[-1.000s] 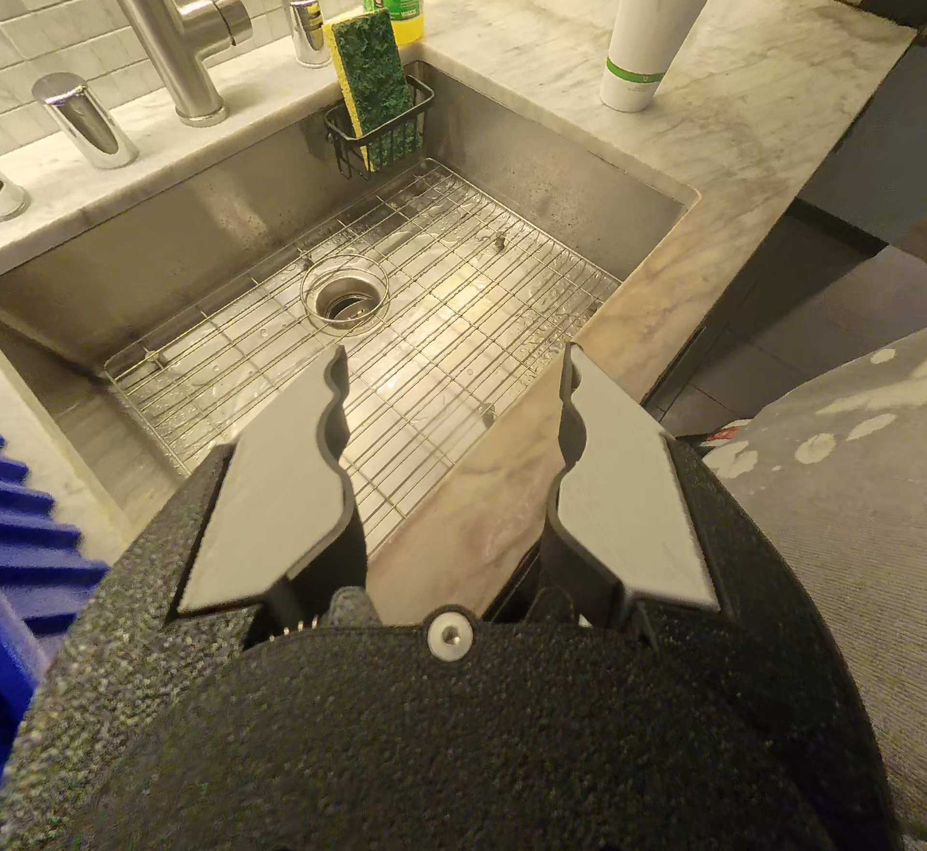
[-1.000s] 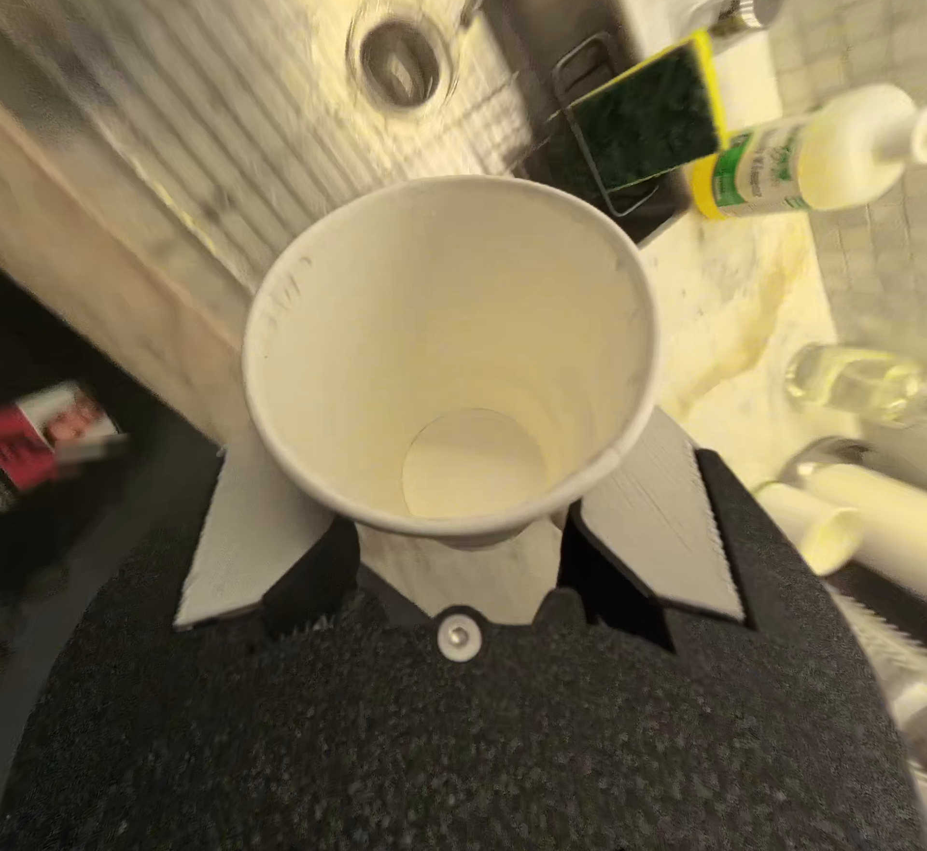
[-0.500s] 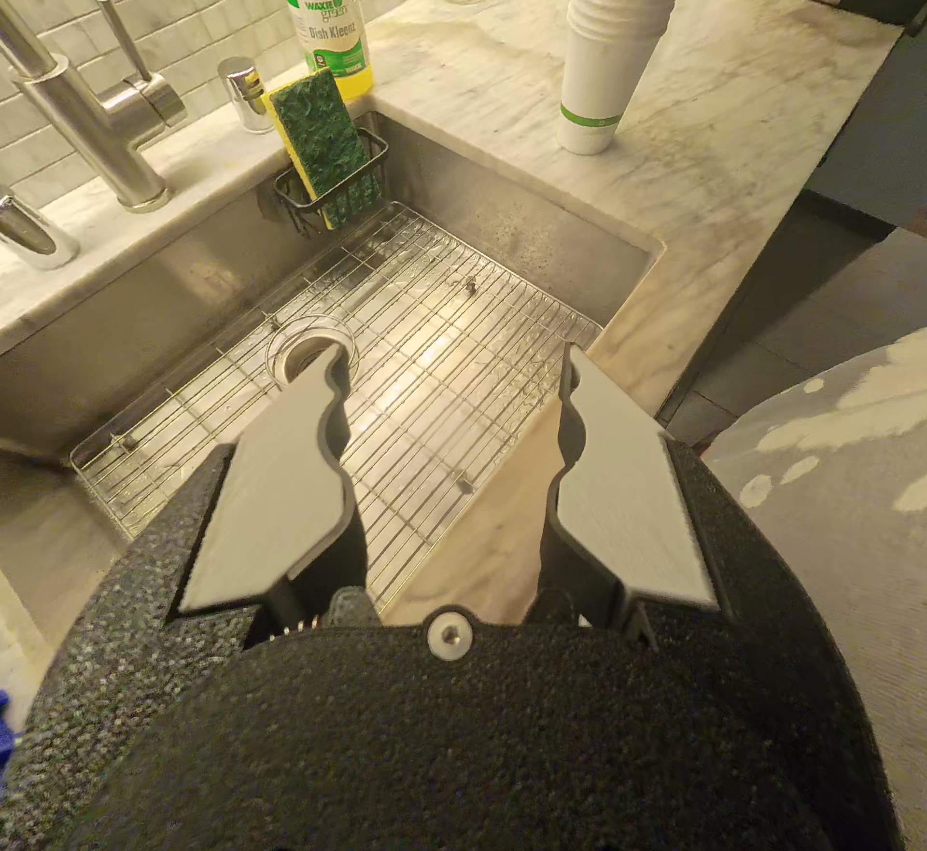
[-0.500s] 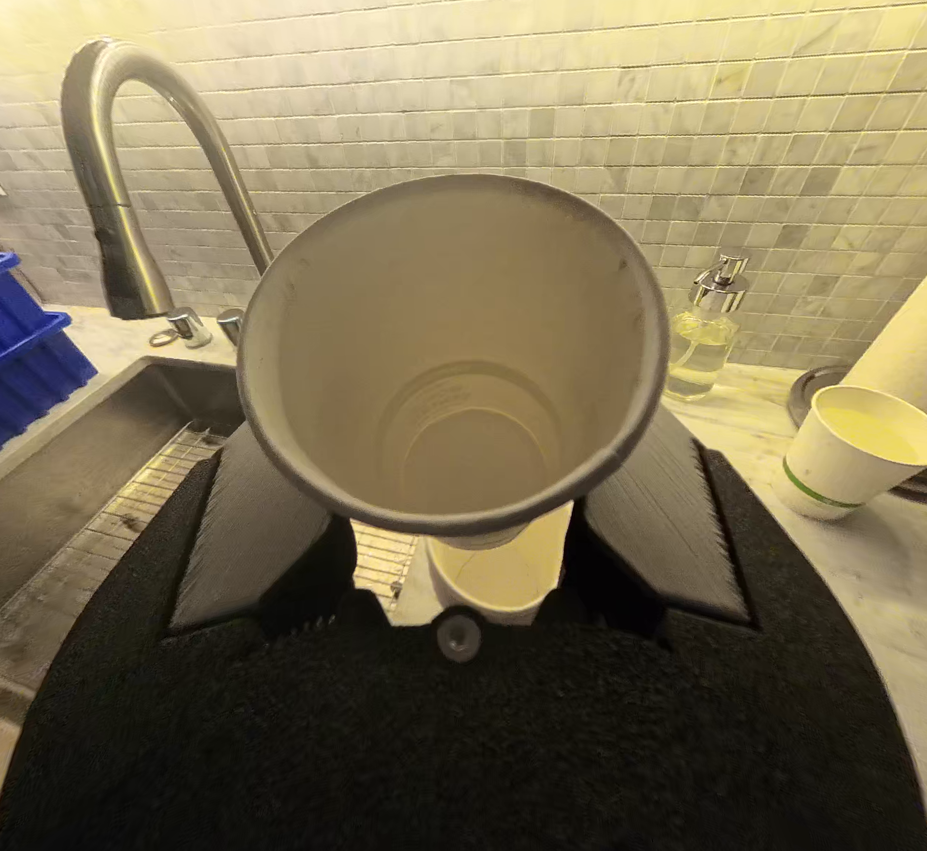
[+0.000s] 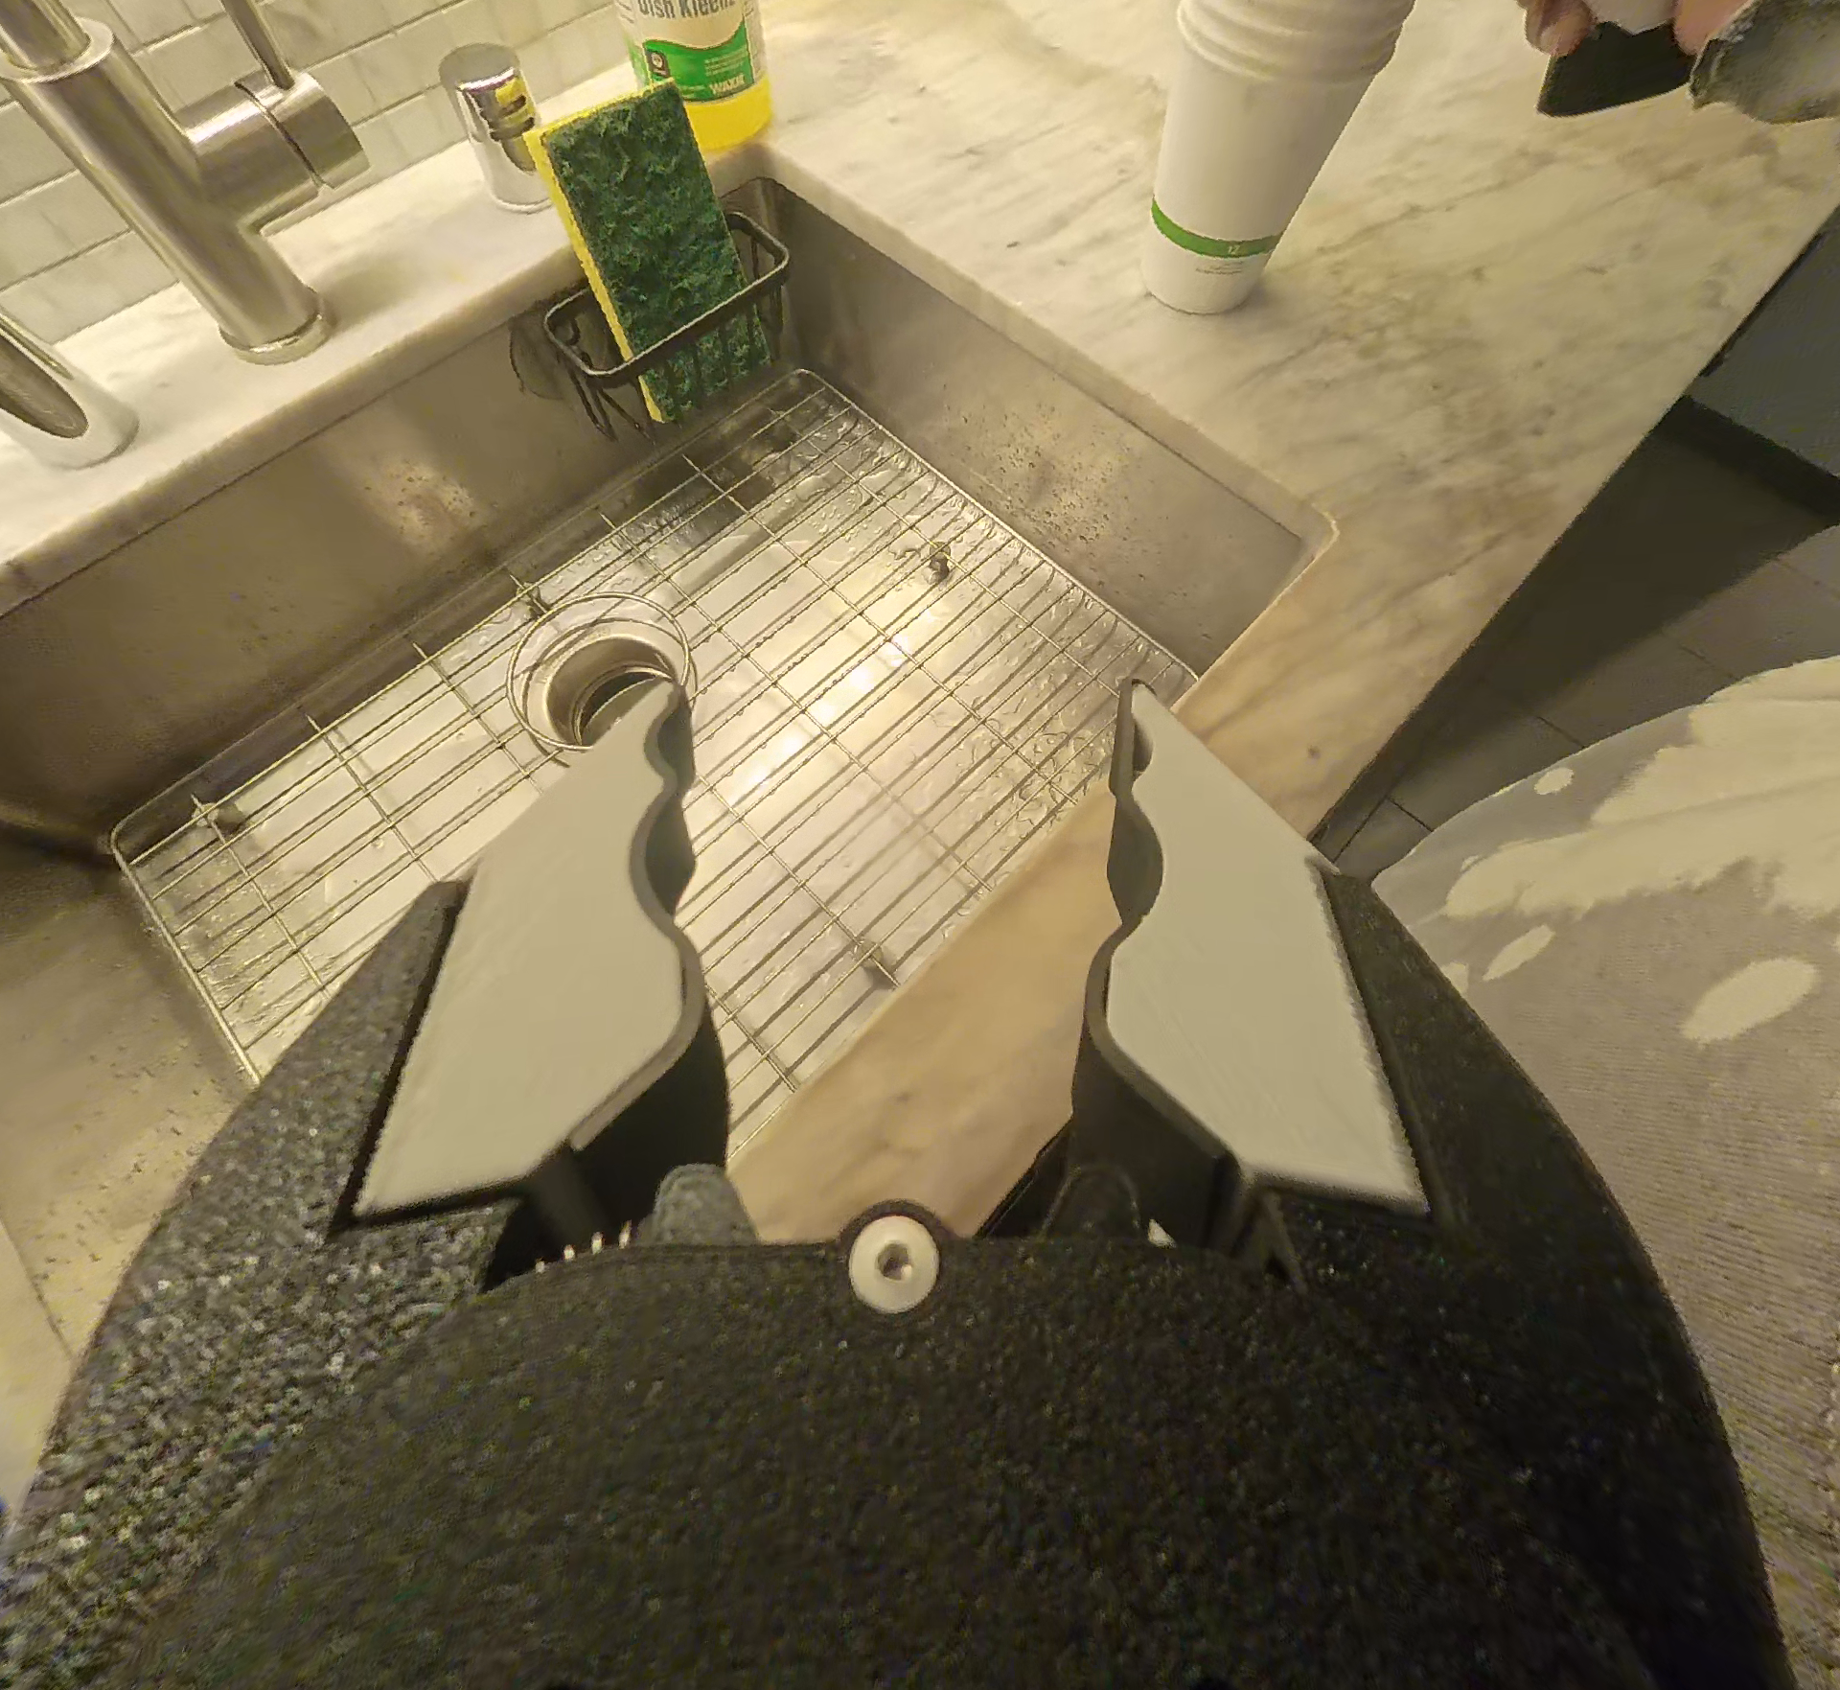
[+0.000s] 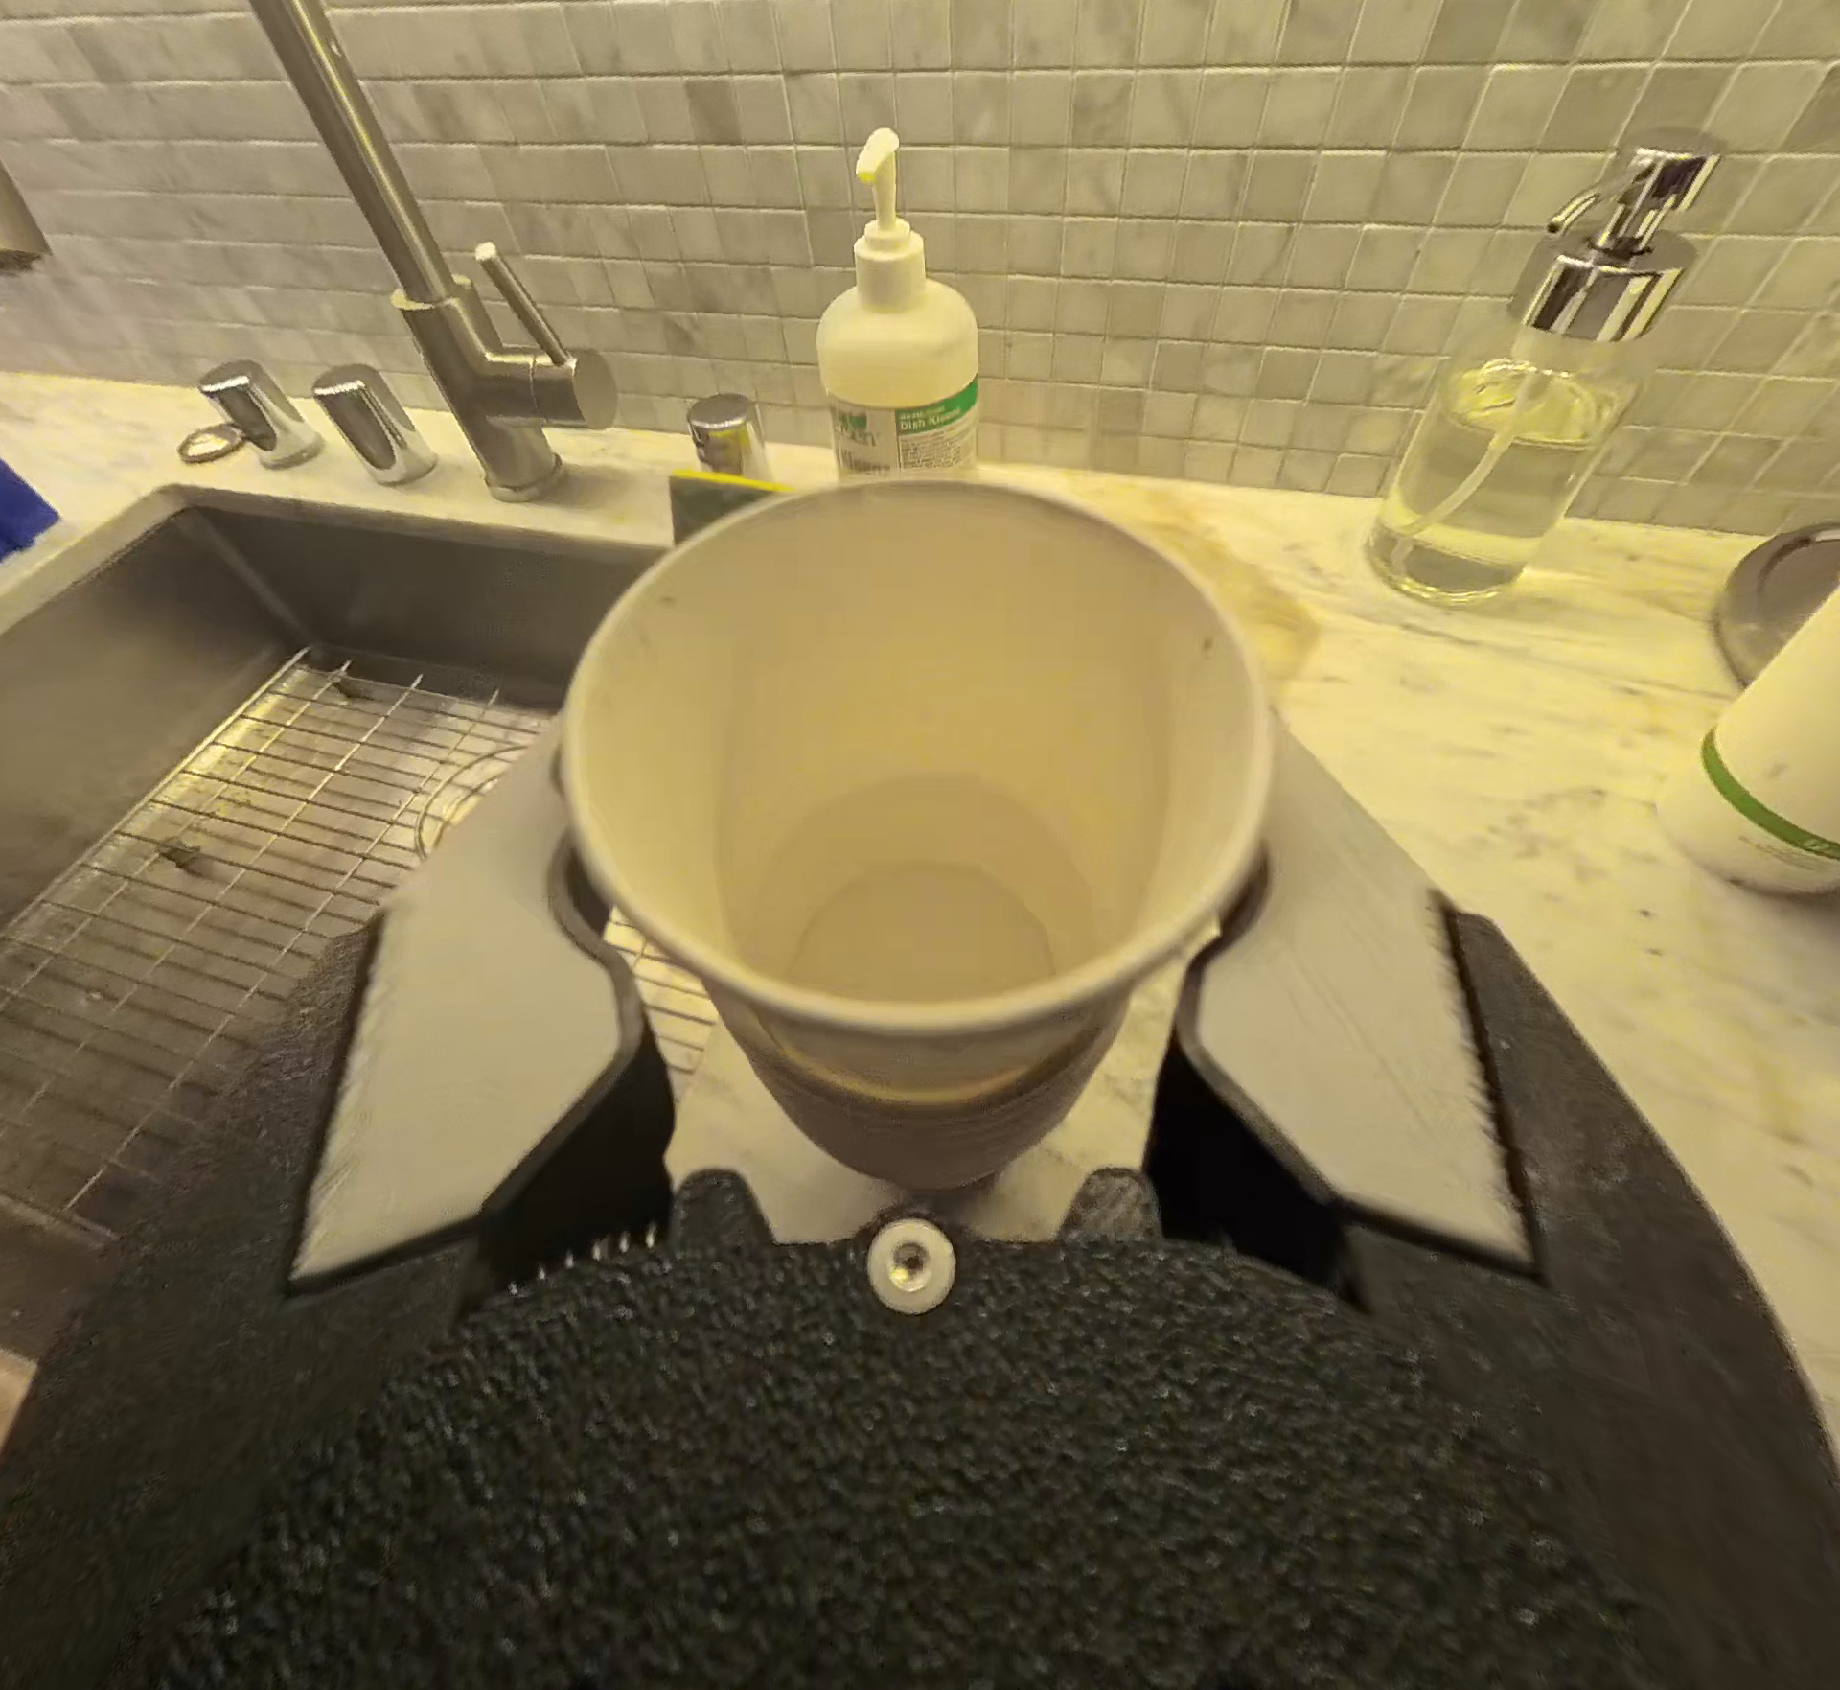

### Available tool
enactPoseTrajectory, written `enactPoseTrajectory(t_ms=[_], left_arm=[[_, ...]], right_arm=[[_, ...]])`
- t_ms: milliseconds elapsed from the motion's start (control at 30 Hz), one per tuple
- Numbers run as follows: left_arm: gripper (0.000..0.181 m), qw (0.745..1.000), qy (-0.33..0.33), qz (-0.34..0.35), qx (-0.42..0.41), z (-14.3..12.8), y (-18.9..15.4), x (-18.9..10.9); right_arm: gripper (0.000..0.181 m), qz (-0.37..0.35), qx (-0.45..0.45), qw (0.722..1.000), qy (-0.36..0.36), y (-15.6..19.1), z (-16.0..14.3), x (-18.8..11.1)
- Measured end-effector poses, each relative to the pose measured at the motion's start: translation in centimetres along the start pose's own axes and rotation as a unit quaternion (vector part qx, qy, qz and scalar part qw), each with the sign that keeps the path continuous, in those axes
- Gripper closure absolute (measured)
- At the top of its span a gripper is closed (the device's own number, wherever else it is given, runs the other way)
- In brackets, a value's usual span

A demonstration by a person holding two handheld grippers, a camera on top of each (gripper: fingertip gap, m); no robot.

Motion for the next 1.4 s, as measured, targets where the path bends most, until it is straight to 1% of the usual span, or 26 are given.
enactPoseTrajectory(t_ms=[67,133,233,300,333,400,433,467,500,533,567,667,700,733,767,833,900,1000,1100,1167,1233,1300,1400], left_arm=[[0.097,1.0,0.003,0.0,0.002,0.2,-0.2,0.3],[0.097,1.0,0.004,-0.002,0.005,0.4,-0.4,0.6],[0.097,1.0,0.005,-0.004,0.011,0.8,-0.6,1.0],[0.097,1.0,0.004,-0.005,0.013,1.1,-0.7,1.3],[0.097,1.0,0.003,-0.005,0.013,1.2,-0.7,1.4],[0.097,1.0,0.003,-0.006,0.015,1.3,-0.9,1.6],[0.097,1.0,0.004,-0.007,0.015,1.3,-1.0,1.7],[0.097,1.0,0.004,-0.008,0.016,1.4,-1.1,1.9],[0.097,1.0,0.005,-0.009,0.018,1.4,-1.2,2.0],[0.097,1.0,0.005,-0.01,0.019,1.4,-1.3,2.1],[0.097,1.0,0.005,-0.01,0.019,1.5,-1.3,2.2],[0.097,1.0,0.005,-0.008,0.019,1.7,-1.5,2.3],[0.097,1.0,0.005,-0.007,0.017,1.7,-1.5,2.3],[0.097,1.0,0.005,-0.006,0.016,1.7,-1.5,2.3],[0.097,1.0,0.006,-0.005,0.015,1.7,-1.5,2.4],[0.097,1.0,0.009,-0.004,0.016,1.6,-1.6,2.4],[0.097,1.0,0.011,-0.003,0.018,1.6,-1.6,2.4],[0.097,1.0,0.012,-0.001,0.018,1.8,-1.5,2.5],[0.097,1.0,0.014,0.001,0.02,2.0,-1.5,2.7],[0.097,1.0,0.016,0.001,0.02,2.1,-1.5,2.9],[0.097,1.0,0.017,0.001,0.02,2.2,-1.6,3.2],[0.097,1.0,0.02,0.001,0.023,2.4,-1.8,3.5],[0.098,0.999,0.021,0.004,0.024,2.8,-2.1,4.0]], right_arm=[[0.041,0.006,-0.004,1.0,0.008,0.2,-0.5,-0.1],[0.031,0.016,-0.007,1.0,0.012,0.4,-0.7,-0.6],[0.027,0.02,-0.019,1.0,0.002,0.2,-0.1,-2.0],[0.035,0.015,-0.02,1.0,-0.016,-0.2,1.0,-3.3],[0.051,0.017,-0.014,0.999,-0.038,-0.3,2.0,-4.0],[0.116,0.033,0.012,0.995,-0.097,-0.2,4.2,-5.4],[0.142,0.038,0.018,0.991,-0.124,-0.3,5.1,-5.8],[0.16,0.033,0.019,0.99,-0.137,-0.5,5.5,-5.9],[0.166,0.026,0.012,0.99,-0.135,-0.7,5.3,-5.7],[0.166,0.021,0.003,0.993,-0.118,-0.8,4.5,-5.2],[0.165,0.019,-0.002,0.995,-0.098,-0.8,3.4,-4.6],[0.148,0.011,0.011,0.999,-0.034,-0.8,-1.0,-2.9],[0.146,0.014,0.006,0.999,-0.032,-0.5,-1.9,-2.6],[0.153,0.006,-0.007,0.999,-0.052,-0.4,-2.0,-2.6],[0.155,0.003,-0.021,0.998,-0.06,-0.2,-2.0,-2.5],[0.152,0.004,-0.02,0.998,-0.063,0.1,-1.9,-2.3],[0.145,0.009,-0.016,0.998,-0.062,0.1,-1.8,-2.2],[0.126,0.014,-0.015,0.998,-0.066,0.1,-1.3,-2.4],[0.11,0.014,-0.002,0.993,-0.113,-0.6,1.2,-3.7],[0.097,0.002,0.015,0.991,-0.132,-2.4,2.6,-4.4],[0.088,-0.031,0.017,0.991,-0.129,-5.7,3.0,-4.5],[0.078,-0.064,0.024,0.991,-0.112,-9.6,2.6,-4.2],[0.07,-0.112,0.034,0.99,-0.079,-15.5,0.7,-3.2]])
Point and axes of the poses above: each gripper's, where its closed fingertips meet, x out along the fingers, z out of its top, y = z × x across the jaws, the point moved 1 cm from there along -x, back along the fingers, and after that the axes turned 2 degrees about -y, right-handed, at the moved point
